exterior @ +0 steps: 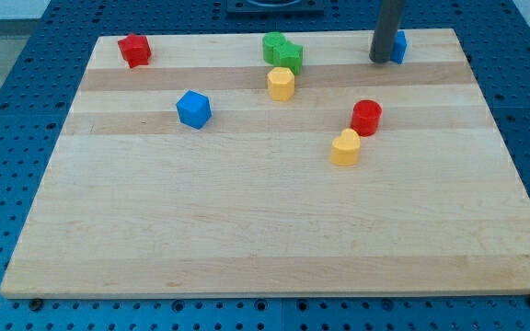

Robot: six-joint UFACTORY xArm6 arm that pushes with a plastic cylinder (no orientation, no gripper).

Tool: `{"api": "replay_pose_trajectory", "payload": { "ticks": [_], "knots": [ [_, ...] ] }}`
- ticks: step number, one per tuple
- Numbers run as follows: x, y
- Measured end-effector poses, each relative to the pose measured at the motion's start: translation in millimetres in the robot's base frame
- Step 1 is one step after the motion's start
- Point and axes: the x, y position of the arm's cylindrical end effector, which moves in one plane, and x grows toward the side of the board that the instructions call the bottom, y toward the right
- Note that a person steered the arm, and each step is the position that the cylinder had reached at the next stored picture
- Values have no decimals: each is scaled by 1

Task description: Move the blue triangle top right corner of the board

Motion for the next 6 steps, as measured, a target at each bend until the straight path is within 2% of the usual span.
{"api": "replay_pose_trajectory", "payload": {
  "ticks": [2,6],
  "knots": [
    [-10,-9],
    [-10,17]
  ]
}}
